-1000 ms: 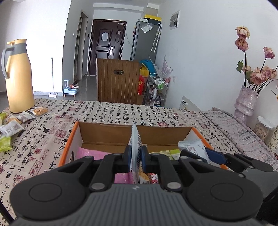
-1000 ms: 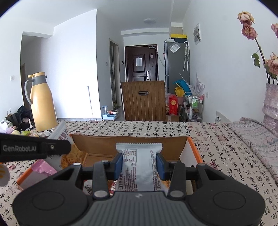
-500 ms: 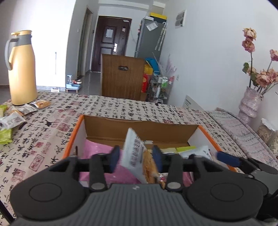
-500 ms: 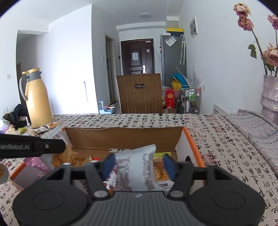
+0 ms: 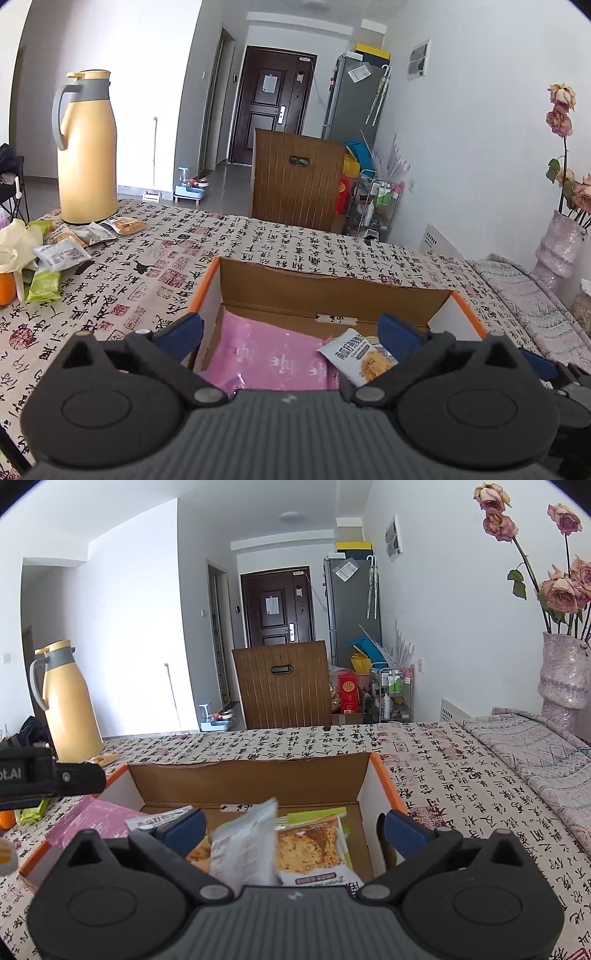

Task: Organize snacks
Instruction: 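Carry both packets over the box and open both grippers to drop them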

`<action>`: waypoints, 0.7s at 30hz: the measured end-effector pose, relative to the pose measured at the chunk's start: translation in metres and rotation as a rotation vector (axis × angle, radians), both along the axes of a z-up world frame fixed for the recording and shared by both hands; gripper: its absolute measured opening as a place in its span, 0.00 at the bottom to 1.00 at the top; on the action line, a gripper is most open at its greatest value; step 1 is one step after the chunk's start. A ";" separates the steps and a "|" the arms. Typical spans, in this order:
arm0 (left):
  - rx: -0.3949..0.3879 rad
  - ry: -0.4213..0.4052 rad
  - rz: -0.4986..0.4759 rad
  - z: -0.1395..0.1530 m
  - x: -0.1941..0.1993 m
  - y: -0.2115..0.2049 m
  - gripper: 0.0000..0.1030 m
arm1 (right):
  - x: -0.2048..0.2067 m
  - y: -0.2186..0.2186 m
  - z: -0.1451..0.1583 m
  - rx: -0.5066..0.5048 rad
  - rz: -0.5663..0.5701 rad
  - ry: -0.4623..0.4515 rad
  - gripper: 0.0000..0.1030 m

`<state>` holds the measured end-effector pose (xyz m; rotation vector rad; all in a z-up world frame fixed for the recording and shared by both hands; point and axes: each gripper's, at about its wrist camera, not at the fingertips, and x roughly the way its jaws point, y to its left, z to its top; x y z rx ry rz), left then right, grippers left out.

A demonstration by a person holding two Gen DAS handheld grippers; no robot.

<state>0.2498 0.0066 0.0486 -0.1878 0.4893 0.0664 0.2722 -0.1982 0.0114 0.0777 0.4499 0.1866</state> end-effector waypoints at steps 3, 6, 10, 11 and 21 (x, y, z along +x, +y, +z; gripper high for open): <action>0.007 0.003 0.001 0.002 -0.001 -0.002 1.00 | -0.001 -0.001 0.002 -0.002 -0.003 -0.005 1.00; 0.011 0.003 0.007 0.005 -0.003 -0.003 1.00 | -0.003 -0.001 0.005 -0.007 -0.008 -0.013 1.00; 0.012 0.000 0.019 0.011 -0.007 -0.003 1.00 | -0.009 0.000 0.011 -0.018 -0.014 -0.023 1.00; 0.013 -0.002 0.021 0.013 -0.008 -0.003 1.00 | -0.011 0.000 0.013 -0.021 -0.015 -0.026 1.00; 0.036 -0.020 0.025 0.024 -0.031 0.001 1.00 | -0.034 0.001 0.023 -0.040 -0.007 -0.034 1.00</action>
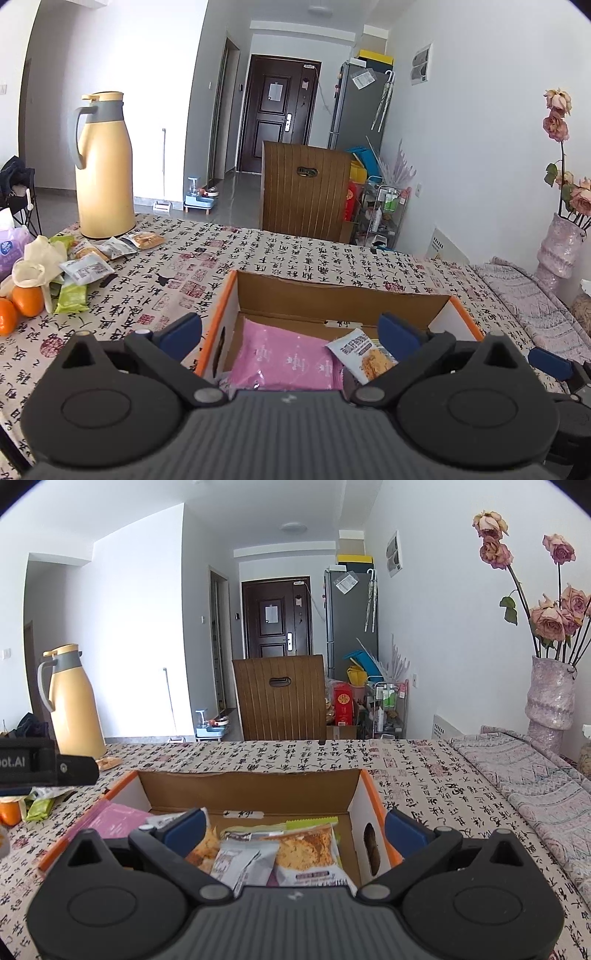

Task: Organize snacks
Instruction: 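Carry both packets over the box and open both grippers to drop them, then withdraw both grippers from the box back toward the snack pile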

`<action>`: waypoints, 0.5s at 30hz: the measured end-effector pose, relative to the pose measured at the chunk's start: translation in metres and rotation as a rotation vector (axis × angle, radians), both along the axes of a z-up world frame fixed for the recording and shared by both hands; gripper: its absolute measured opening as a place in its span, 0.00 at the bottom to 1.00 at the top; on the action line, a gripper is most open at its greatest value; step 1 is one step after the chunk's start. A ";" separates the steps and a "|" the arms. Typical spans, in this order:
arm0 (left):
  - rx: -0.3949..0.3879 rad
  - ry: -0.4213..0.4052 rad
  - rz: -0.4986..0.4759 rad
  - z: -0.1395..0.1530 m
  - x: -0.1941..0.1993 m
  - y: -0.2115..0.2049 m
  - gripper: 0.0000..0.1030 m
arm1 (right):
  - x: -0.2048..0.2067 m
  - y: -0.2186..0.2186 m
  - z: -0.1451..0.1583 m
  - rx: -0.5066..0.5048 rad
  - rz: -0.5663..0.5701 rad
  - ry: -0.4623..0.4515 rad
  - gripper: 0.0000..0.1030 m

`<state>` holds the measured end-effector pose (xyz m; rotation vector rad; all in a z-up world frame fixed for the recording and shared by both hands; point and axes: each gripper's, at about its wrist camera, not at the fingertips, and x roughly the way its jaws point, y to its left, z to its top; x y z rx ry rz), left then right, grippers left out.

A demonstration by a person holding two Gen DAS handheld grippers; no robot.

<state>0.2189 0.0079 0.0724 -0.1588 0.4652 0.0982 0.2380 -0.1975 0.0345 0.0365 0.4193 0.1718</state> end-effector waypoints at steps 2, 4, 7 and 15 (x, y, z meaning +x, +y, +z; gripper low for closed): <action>0.005 -0.001 -0.002 0.001 -0.006 0.001 1.00 | -0.006 0.001 0.000 -0.006 0.005 0.003 1.00; 0.009 -0.001 -0.003 0.000 -0.011 0.002 1.00 | -0.013 0.001 0.000 -0.011 0.008 0.006 1.00; 0.014 0.004 0.000 -0.002 -0.019 0.005 1.00 | -0.021 0.001 -0.001 -0.015 0.013 0.013 1.00; 0.042 0.048 -0.004 -0.021 -0.038 0.016 1.00 | -0.042 0.004 -0.012 -0.033 0.029 0.054 1.00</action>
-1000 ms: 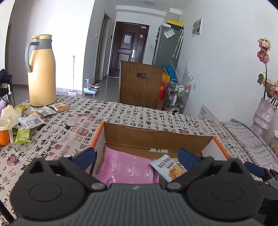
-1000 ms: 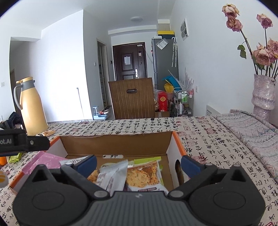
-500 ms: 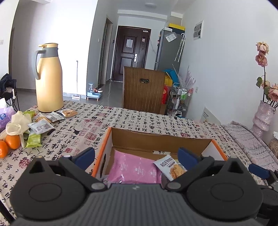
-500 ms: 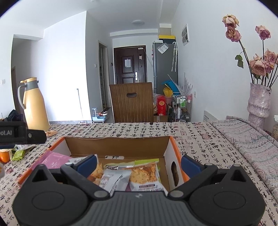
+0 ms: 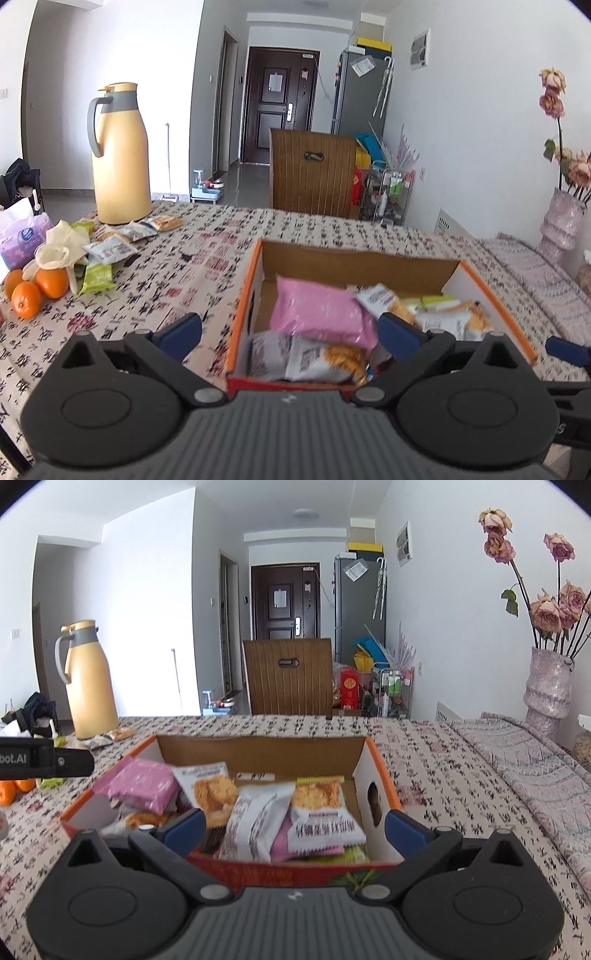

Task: Organize snacks
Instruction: 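Withdraw both grippers from the box back toward the snack pile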

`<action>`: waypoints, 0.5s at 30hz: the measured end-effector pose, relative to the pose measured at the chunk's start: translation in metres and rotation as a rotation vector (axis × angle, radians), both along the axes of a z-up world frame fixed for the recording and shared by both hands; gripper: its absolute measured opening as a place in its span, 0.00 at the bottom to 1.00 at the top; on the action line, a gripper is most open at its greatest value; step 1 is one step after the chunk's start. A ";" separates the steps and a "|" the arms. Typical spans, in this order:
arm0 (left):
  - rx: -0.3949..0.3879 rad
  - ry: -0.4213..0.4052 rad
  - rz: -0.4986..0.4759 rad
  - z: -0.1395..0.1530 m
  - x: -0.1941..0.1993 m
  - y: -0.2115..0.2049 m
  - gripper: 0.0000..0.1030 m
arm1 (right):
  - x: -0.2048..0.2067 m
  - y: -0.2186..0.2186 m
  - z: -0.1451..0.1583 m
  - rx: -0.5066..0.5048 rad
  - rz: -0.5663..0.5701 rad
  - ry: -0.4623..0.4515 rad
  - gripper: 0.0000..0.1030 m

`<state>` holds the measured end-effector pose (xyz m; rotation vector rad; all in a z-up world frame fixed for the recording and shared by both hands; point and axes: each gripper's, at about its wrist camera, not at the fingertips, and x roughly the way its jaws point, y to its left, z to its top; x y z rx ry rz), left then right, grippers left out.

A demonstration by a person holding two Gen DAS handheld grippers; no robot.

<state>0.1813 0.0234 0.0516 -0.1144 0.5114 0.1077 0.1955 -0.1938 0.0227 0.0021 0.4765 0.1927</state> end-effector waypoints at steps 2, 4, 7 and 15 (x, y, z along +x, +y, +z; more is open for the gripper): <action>0.004 0.017 0.001 -0.005 -0.004 0.003 1.00 | -0.003 0.001 -0.004 -0.006 0.006 0.016 1.00; 0.006 0.029 0.000 -0.011 -0.008 0.007 1.00 | -0.007 0.002 -0.009 -0.015 0.012 0.033 1.00; 0.015 0.046 0.001 -0.018 -0.014 0.012 1.00 | -0.011 0.004 -0.016 -0.025 0.017 0.058 1.00; 0.049 0.103 -0.017 -0.041 -0.020 0.023 1.00 | -0.019 0.010 -0.034 -0.047 0.043 0.129 1.00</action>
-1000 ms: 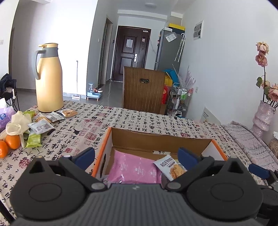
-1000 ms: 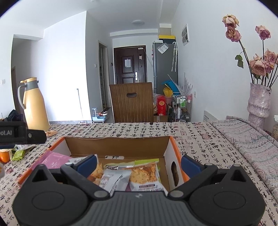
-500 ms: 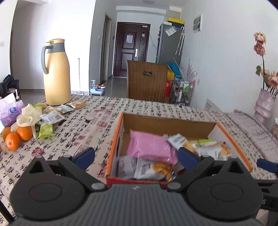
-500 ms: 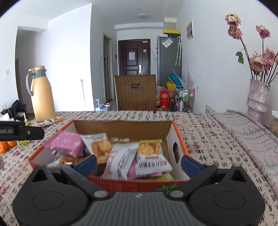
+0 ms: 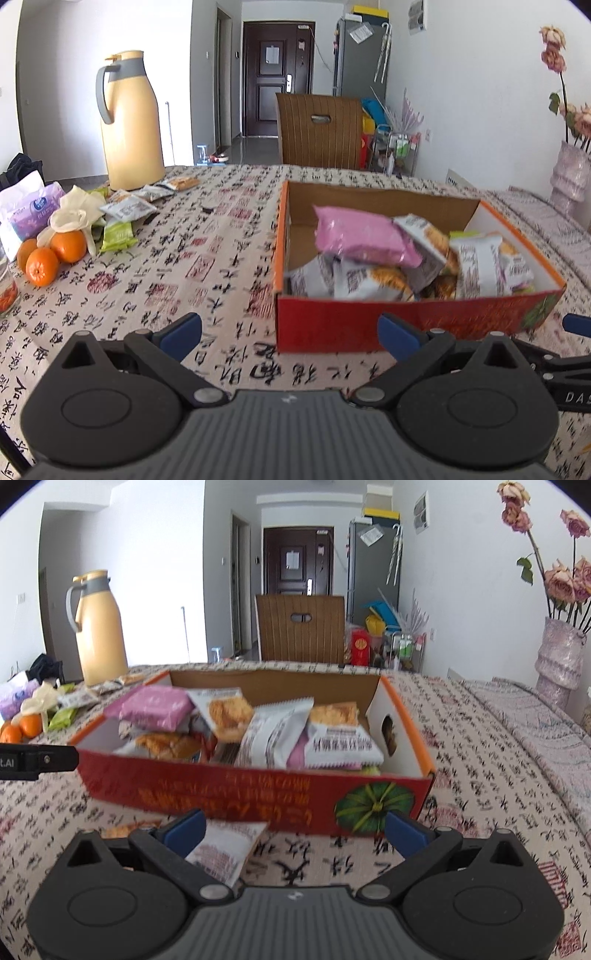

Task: Organize snacks
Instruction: 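Withdraw both grippers from the box back toward the snack pile, then grasp a white cookie packet with the right gripper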

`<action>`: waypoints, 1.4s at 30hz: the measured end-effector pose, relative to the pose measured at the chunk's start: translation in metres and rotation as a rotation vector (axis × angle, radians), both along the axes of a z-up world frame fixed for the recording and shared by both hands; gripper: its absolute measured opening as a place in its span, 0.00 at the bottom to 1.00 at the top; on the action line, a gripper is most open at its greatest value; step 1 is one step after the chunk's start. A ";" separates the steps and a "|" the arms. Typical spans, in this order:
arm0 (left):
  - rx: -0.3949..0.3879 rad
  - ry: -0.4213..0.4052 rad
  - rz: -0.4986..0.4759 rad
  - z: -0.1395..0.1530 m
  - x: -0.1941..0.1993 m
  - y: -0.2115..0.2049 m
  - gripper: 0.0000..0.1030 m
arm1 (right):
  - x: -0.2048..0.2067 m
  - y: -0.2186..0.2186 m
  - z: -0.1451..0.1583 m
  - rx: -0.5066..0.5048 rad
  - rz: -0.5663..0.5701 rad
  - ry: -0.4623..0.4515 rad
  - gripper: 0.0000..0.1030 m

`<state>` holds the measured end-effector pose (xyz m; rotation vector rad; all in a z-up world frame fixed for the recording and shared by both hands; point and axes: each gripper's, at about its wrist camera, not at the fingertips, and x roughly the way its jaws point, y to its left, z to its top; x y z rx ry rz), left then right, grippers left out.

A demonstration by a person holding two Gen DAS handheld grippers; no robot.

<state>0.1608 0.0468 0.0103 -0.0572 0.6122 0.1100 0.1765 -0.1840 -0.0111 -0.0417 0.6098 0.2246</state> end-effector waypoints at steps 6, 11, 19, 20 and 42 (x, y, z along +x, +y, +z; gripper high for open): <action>-0.001 0.023 -0.026 -0.014 0.001 0.002 1.00 | 0.004 0.004 -0.008 0.029 0.011 0.048 1.00; -0.011 0.034 -0.040 -0.022 0.004 0.002 1.00 | 0.011 0.016 -0.011 0.007 0.016 0.069 1.00; -0.032 0.058 -0.027 -0.034 0.011 0.006 1.00 | 0.027 0.038 -0.018 -0.019 0.036 0.108 1.00; -0.032 0.056 -0.028 -0.035 0.010 0.006 1.00 | 0.029 0.040 -0.020 -0.021 0.038 0.114 1.00; -0.060 0.063 -0.040 -0.038 0.012 0.009 1.00 | 0.024 0.049 -0.030 0.004 0.085 0.092 0.38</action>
